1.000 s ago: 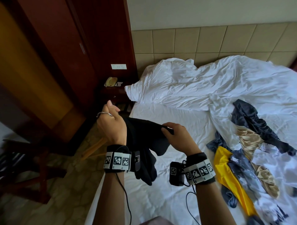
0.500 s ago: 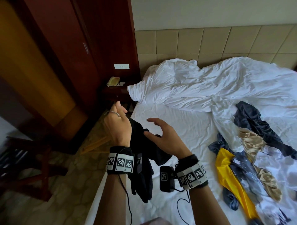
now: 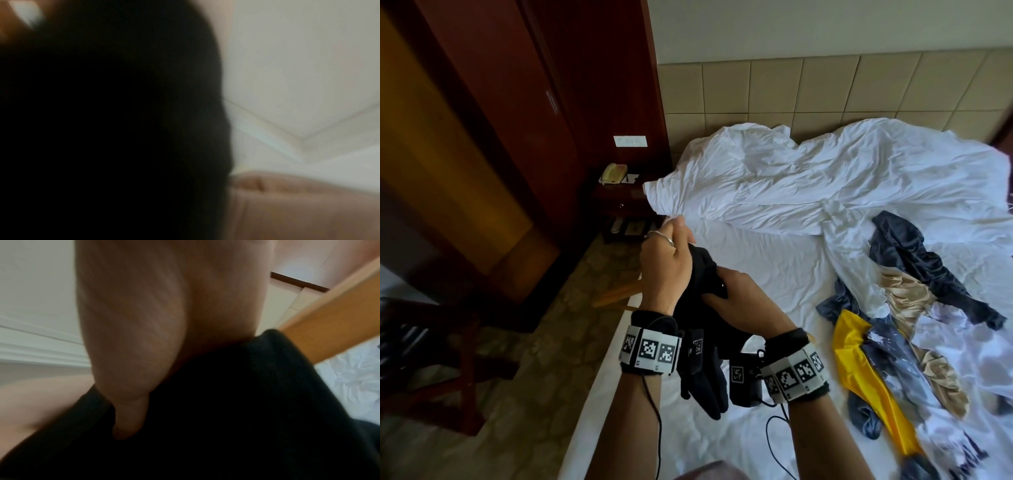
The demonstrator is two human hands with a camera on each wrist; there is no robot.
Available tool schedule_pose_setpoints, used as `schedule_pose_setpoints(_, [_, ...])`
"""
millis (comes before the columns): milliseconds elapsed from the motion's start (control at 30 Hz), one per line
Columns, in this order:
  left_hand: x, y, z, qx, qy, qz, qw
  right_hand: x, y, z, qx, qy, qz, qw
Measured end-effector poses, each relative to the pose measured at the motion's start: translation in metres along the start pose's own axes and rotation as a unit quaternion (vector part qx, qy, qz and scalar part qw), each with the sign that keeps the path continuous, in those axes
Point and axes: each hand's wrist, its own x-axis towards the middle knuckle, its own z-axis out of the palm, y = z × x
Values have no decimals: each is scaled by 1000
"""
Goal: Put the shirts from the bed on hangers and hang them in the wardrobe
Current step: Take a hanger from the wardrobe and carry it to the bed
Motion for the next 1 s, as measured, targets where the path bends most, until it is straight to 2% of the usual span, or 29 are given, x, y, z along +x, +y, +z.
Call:
schedule_pose_setpoints(100, [0, 3, 1, -49, -91, 13, 995, 0, 0, -6, 14, 32, 16, 999])
schedule_pose_setpoints(167, [-1, 2, 3, -58, -120, 14, 991, 1, -3, -11, 19, 43, 39, 998])
schedule_pose_setpoints(267, [0, -2, 7, -63, -124, 34, 990, 2, -10, -10, 20, 63, 66, 996])
schedule_pose_setpoints(367, [0, -3, 7, -45, -113, 41, 992, 2, -17, 1, 39, 139, 75, 987])
schedule_pose_setpoints(433, [-1, -3, 7, -33, -109, 45, 992, 4, -17, 7, -5, 173, 68, 983])
schedule_pose_setpoints(500, [-1, -3, 7, -29, -108, 44, 993, 5, -18, 7, -28, 156, 59, 986])
schedule_pose_setpoints(600, [0, -4, 8, -32, -102, 37, 994, 6, -21, 3, 27, 94, 43, 994])
schedule_pose_setpoints(733, [-1, -2, 10, -34, -105, 34, 993, 9, -21, 6, 44, 53, 72, 995])
schedule_pose_setpoints(1000, [0, -1, 7, -46, -113, 51, 991, 8, -15, 0, 115, 96, 77, 986])
